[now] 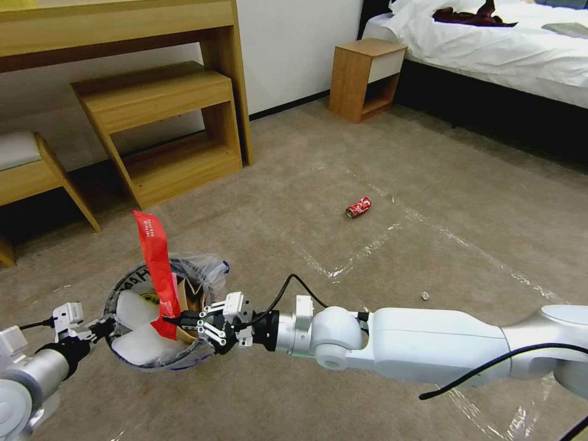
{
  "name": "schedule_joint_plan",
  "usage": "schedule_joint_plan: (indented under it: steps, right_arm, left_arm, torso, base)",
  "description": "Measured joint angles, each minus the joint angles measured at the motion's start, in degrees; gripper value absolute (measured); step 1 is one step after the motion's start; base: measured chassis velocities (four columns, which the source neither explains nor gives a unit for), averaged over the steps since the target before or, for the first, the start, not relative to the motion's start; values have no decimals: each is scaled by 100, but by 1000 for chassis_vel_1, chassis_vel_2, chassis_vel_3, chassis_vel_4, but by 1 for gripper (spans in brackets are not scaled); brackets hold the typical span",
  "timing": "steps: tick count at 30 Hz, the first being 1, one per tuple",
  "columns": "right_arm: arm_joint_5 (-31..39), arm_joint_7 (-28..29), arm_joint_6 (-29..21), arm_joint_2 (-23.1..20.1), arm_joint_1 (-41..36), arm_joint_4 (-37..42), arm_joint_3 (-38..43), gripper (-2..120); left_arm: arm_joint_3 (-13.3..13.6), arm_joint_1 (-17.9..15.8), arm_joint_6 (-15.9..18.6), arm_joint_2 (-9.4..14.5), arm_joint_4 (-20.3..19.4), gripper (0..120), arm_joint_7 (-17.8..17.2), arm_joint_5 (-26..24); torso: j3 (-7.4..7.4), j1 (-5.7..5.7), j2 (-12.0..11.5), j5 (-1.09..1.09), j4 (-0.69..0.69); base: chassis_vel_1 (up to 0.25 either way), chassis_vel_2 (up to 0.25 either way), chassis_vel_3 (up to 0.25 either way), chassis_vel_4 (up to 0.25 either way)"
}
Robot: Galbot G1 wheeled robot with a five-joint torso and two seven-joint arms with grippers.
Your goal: Pick up the trash bin and place the garbage on the floor into it.
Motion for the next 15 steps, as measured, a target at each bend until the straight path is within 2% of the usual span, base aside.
schedule_joint_plan:
  steps: [15]
  right_arm:
    - [-165, -51, 17, 549, 71, -626, -222, 0]
  left_arm:
    - [1, 7, -7, -124, -133, 1, 10, -18]
  torso:
    - [0, 0, 0, 0, 0]
  base:
    - [0, 0, 0, 0]
